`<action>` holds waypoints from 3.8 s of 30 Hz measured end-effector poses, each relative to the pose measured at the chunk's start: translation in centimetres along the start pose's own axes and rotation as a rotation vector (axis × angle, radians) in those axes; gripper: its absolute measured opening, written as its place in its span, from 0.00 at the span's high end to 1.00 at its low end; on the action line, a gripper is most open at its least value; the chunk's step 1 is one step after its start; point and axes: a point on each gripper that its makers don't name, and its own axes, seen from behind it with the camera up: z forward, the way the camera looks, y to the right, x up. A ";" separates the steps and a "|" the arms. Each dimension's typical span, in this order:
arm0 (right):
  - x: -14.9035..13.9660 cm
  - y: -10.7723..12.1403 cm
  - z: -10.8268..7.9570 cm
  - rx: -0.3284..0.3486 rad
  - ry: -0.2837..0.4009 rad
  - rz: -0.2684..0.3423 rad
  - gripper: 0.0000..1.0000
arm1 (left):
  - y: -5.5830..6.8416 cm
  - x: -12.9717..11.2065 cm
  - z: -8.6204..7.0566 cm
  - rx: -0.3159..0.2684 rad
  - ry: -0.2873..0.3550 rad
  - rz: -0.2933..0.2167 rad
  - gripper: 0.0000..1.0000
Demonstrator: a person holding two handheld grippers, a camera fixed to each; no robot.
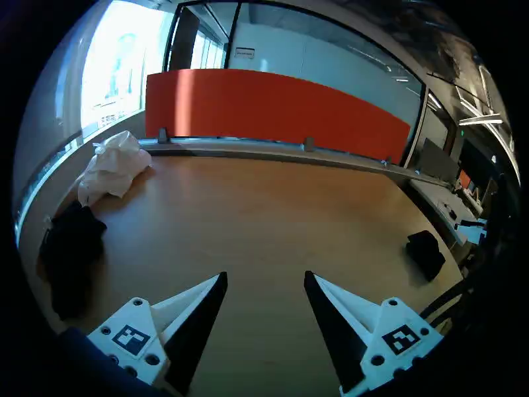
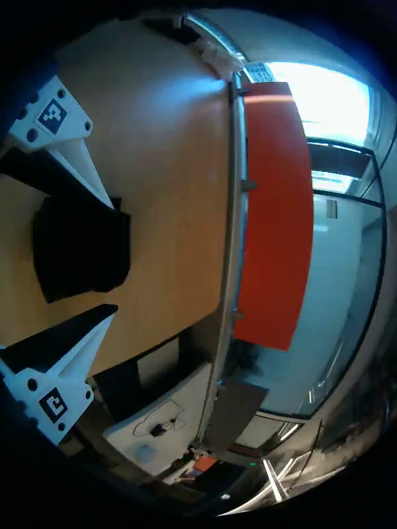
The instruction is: Fold towel
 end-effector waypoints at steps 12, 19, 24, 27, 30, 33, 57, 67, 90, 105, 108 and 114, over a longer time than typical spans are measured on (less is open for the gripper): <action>7.7 -3.5 -1.0 0.029 0.229 0.071 0.00 | -1.8 4.0 -0.6 0.047 0.144 -0.009 0.14; 12.0 -6.4 -1.7 0.047 0.349 0.130 0.00 | -2.6 5.9 -1.1 0.062 0.205 -0.008 0.14; 13.8 -9.1 -1.6 0.068 0.390 0.132 0.00 | -3.0 7.2 -1.6 0.070 0.246 0.001 0.14; 14.9 -10.7 -1.6 0.073 0.410 0.126 0.00 | -3.5 8.0 -2.0 0.083 0.272 0.013 0.14; 16.0 -12.5 -1.8 0.091 0.431 0.125 0.00 | -4.1 8.7 -2.2 0.098 0.294 0.022 0.14; 17.0 -14.3 -1.8 0.112 0.447 0.131 0.00 | -4.7 9.3 -2.4 0.110 0.314 0.023 0.15; 18.5 -22.0 -1.2 0.171 0.431 0.135 0.00 | -7.0 12.2 -2.4 0.142 0.422 0.053 0.15; 18.0 -22.3 -2.1 0.157 0.413 0.095 0.00 | -7.2 11.2 -1.2 0.158 0.450 0.107 0.15; 14.3 -21.8 -0.6 0.081 0.432 0.124 0.00 | -11.4 3.9 2.4 0.174 0.538 0.154 0.15; 13.4 -22.3 1.2 0.067 0.430 0.121 0.00 | -12.9 2.1 4.3 0.186 0.582 0.152 0.15; 13.3 -22.4 1.5 0.070 0.430 0.122 0.00 | -13.2 1.8 4.5 0.190 0.581 0.154 0.15; 13.7 -22.9 1.7 0.076 0.431 0.117 0.00 | -13.5 1.8 4.5 0.188 0.596 0.126 0.15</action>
